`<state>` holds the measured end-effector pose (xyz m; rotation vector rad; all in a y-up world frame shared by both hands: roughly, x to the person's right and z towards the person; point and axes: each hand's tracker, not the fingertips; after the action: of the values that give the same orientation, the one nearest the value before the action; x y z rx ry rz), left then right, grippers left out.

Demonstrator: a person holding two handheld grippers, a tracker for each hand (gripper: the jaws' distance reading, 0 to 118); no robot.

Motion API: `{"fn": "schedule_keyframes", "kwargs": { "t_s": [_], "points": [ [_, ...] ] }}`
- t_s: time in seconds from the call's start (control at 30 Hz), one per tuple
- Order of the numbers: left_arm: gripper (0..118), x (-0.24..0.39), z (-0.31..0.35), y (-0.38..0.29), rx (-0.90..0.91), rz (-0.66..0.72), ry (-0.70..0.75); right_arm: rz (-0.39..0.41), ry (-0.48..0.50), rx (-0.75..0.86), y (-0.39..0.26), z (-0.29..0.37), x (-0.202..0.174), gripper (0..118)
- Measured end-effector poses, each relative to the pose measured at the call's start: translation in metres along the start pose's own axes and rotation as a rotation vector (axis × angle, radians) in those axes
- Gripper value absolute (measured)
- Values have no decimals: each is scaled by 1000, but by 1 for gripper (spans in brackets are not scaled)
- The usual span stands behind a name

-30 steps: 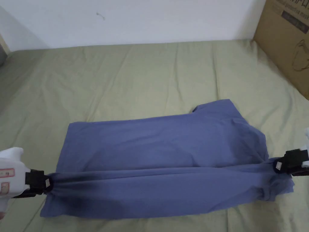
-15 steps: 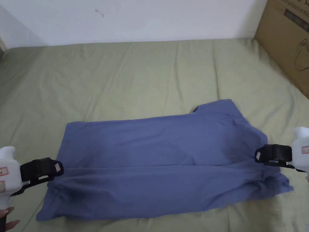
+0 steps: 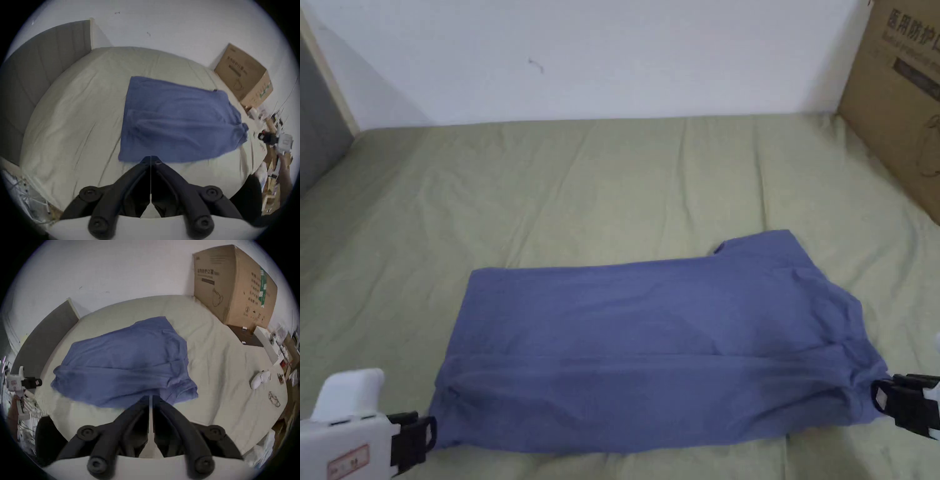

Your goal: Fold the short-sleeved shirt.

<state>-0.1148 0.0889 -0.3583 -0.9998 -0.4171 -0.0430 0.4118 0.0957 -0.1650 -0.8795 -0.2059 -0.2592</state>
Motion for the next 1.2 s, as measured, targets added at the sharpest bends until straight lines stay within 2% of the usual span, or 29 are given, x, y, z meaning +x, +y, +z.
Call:
{"fn": "schedule_keyframes", "kwargs": {
  "t_s": [0.07,0.17,0.23,0.27,0.33,0.37,0.43,0.47,0.5,0.6,0.63,0.67,0.7,0.73,0.8,0.83,0.87,0.93,0.97,1.0,1.07,1.1,1.2],
  "points": [
    [0,0,-3,-1,-22,2,-18,27,8,-13,-3,-1,-4,4],
    [0,-8,-17,0,-21,-24,45,61,8,-15,-7,0,-10,4],
    [0,-11,-25,5,-15,37,61,57,22,-19,-6,-1,-9,4],
    [12,-17,-32,8,-9,80,54,51,27,-17,-7,0,-10,4],
    [57,-28,-51,14,-4,130,47,30,35,-14,-8,-1,-8,4],
    [74,-32,-62,18,-32,144,63,12,44,-18,-7,-2,-5,4],
    [95,-37,-85,19,-70,156,131,-16,53,-26,-10,-2,-2,4],
    [111,-39,-95,18,-94,158,142,-21,53,-28,-10,-2,0,4],
    [117,-33,-101,15,-119,162,147,-23,47,-31,-11,-4,2,4],
    [116,-27,-124,6,-181,174,123,-3,-29,-35,-13,-4,10,4],
    [116,-35,-135,10,-189,126,148,-7,-53,-38,-12,-7,15,4],
    [113,-30,-134,11,-184,70,164,-22,-61,-42,-14,-12,26,4],
    [104,-24,-129,12,-177,27,154,-49,-68,-43,-14,-15,36,4],
    [89,-20,-123,12,-144,2,129,-93,-71,-40,-13,-18,45,4],
    [20,-12,-106,15,-90,-50,93,-172,-80,-33,-12,-25,62,4],
    [8,-8,-99,15,-61,-68,81,-207,-87,-38,-11,-30,71,4],
    [3,-4,-94,14,-36,-78,80,-236,-99,-50,-11,-36,80,4],
    [3,9,-76,15,-22,-79,85,-273,-132,-85,-10,-48,90,5],
    [3,11,-73,15,-22,-82,92,-278,-141,-94,-9,-54,94,18],
    [3,12,-69,16,-17,-81,95,-274,-142,-113,-7,-62,99,40],
    [3,7,-62,20,-12,-50,80,-260,-145,-157,-4,-76,101,105],
    [3,7,-60,21,-14,-35,76,-245,-145,-183,-1,-82,101,113],
    [3,1,-61,24,-17,-22,71,-192,-138,-213,10,-98,93,113]
  ]
}}
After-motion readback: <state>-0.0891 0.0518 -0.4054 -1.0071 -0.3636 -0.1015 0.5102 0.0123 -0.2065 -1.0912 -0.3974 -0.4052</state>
